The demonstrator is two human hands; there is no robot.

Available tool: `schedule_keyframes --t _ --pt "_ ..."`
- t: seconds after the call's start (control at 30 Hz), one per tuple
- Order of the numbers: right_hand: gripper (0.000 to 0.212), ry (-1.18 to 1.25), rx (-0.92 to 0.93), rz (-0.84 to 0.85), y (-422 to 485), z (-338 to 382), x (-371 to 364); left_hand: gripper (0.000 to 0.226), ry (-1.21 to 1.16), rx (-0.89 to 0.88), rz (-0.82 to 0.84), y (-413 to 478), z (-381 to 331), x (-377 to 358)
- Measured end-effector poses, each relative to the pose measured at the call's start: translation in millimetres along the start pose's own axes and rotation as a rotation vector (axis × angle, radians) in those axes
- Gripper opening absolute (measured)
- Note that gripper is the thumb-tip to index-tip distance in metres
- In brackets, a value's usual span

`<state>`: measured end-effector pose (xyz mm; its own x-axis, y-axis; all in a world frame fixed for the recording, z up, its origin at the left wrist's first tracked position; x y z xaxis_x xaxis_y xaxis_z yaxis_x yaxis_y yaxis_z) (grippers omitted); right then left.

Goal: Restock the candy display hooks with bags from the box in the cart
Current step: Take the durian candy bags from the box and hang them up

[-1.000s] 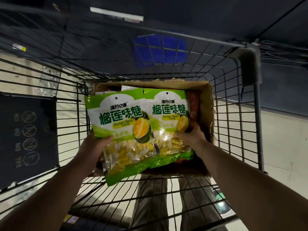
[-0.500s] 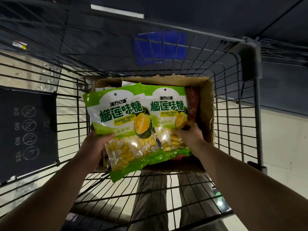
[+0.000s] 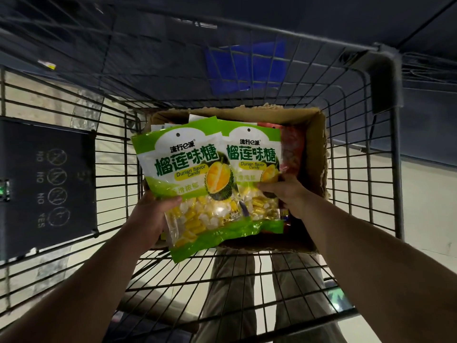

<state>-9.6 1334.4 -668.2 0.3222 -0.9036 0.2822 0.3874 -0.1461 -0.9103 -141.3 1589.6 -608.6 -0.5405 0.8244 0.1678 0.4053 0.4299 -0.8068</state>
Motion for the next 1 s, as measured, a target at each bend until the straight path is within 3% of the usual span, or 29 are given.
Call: schedule_keyframes --t 0.1,0.2,0.3,0.4,0.5,0.7,0.83,1.0 --pt "0.042 -0.042 0.007 0.128 -7 -1 -6 0.043 0.082 -0.048 -0.048 -6 -4 -1" --pt "0.026 0.052 0.072 0.148 -14 -7 -11 0.030 0.120 -0.060 -0.093 -14 -7 -1" --pt "0.037 0.176 0.147 0.056 -20 -6 -8 0.049 0.045 0.001 -0.050 -17 -7 -3" --pt "0.053 0.121 0.193 -0.014 -24 0 0 0.058 0.002 0.040 -0.084 -19 -5 -5" --pt "0.048 0.036 0.258 -0.052 -36 10 13 0.069 -0.028 0.022 -0.111 -23 -5 -10" --pt "0.033 -0.023 0.383 -0.161 -72 20 45 0.039 -0.022 -0.038 -0.113 -45 -21 -18" --pt "0.033 -0.024 0.421 -0.199 -104 28 63 0.046 0.020 -0.085 -0.105 -58 -40 -15" --pt "0.034 0.041 0.450 -0.256 -144 44 86 0.034 0.041 -0.166 -0.082 -83 -80 -18"
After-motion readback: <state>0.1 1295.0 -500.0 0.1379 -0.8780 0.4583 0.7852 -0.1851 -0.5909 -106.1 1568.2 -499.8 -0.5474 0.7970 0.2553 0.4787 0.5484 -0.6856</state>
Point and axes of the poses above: each hand's wrist, its own y-axis towards the middle knuckle, its own x-axis out of the back of the hand, z = x × y, the point moved 2 cm from there along y, towards the middle knuckle, and after that the axes turned 12 degrees about -z, right-handed, at the moved point
